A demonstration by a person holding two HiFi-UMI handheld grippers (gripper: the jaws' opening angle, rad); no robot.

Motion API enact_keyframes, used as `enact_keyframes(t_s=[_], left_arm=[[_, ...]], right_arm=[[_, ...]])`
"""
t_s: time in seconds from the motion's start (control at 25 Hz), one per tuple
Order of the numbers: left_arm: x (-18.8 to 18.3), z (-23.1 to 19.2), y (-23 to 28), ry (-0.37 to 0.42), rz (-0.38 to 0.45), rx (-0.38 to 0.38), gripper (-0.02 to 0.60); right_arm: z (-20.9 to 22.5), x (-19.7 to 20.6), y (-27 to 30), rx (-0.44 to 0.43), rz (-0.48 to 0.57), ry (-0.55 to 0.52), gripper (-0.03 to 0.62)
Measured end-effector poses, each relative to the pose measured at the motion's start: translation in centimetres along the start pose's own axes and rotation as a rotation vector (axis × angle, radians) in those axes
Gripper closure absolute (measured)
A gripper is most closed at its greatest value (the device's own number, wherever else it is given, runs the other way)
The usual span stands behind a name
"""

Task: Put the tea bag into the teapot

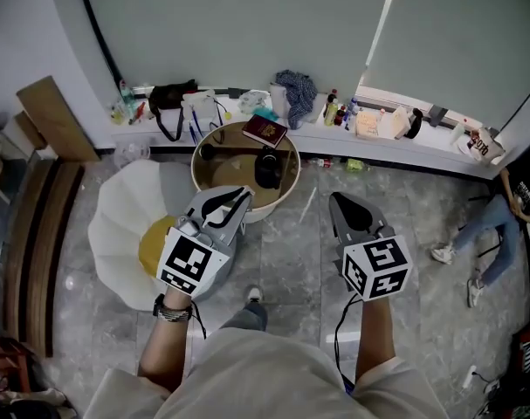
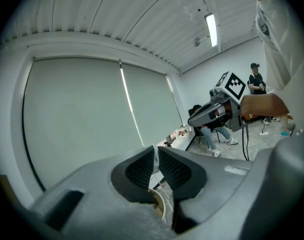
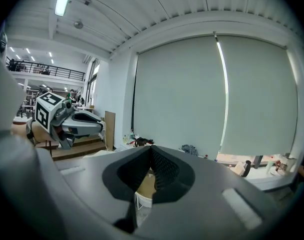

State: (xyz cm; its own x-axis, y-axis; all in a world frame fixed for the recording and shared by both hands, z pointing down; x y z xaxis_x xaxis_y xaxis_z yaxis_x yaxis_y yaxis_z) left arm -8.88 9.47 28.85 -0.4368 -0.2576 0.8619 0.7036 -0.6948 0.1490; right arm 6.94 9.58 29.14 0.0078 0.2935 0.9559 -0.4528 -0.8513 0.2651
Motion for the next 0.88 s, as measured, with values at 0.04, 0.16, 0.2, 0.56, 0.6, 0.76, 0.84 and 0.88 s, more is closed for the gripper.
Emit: enact_keyframes(t_s=[0.04, 0.16, 0.2, 0.56, 0.6, 0.76, 0.84, 0.88], left_arm=[[0.3, -0.6, 0.5, -0.002, 0.001, 0.004, 0.554], [1.2, -2.6, 2.0, -0.005, 0.005, 0.012, 0.554], [1.6, -3.3, 2.5, -0.007, 0.005, 0.013, 0.554], [5.0, -8.0, 7.9, -0.027, 0.002, 0.052, 0.554], [5.3, -8.3, 8.5, -0.03, 0.003, 0.059, 0.554], [6.3, -9.7, 10.9, -0.036, 0.007, 0.089, 0.554], [7.0, -10.3, 12.2, -0.033, 0.006, 0.101, 0.554], [7.3, -10.6, 12.9, -0.033, 0.005, 0.106, 0.554]], right_arm=[[0.2, -0.2, 0.8, 0.001, -0.001, 0.001, 0.586], [0.7, -1.0, 3.2, 0.006, 0.0, 0.003, 0.586], [1.0, -1.2, 4.1, 0.007, 0.0, 0.005, 0.586], [3.7, -2.3, 11.1, 0.028, -0.017, 0.018, 0.586], [4.1, -2.4, 11.7, 0.033, -0.019, 0.023, 0.586], [5.8, -2.9, 14.0, 0.056, -0.026, 0.035, 0.586], [6.7, -3.2, 15.1, 0.066, -0.026, 0.032, 0.586], [7.2, -3.4, 15.6, 0.07, -0.026, 0.031, 0.586]])
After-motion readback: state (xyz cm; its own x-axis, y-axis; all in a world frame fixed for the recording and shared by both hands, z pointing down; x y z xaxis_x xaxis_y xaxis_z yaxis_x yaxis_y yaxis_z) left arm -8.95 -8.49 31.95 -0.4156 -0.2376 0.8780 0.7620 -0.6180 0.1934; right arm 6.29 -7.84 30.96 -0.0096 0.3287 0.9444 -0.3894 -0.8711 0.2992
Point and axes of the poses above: the fingertips, and each gripper's own axes: y forward along the fingers, z to its right, x out of its underside, the point moved 1 cm from there along -y, backward along the fingers, and after that the axes turned 12 degrees about y, right-handed, at the moved point
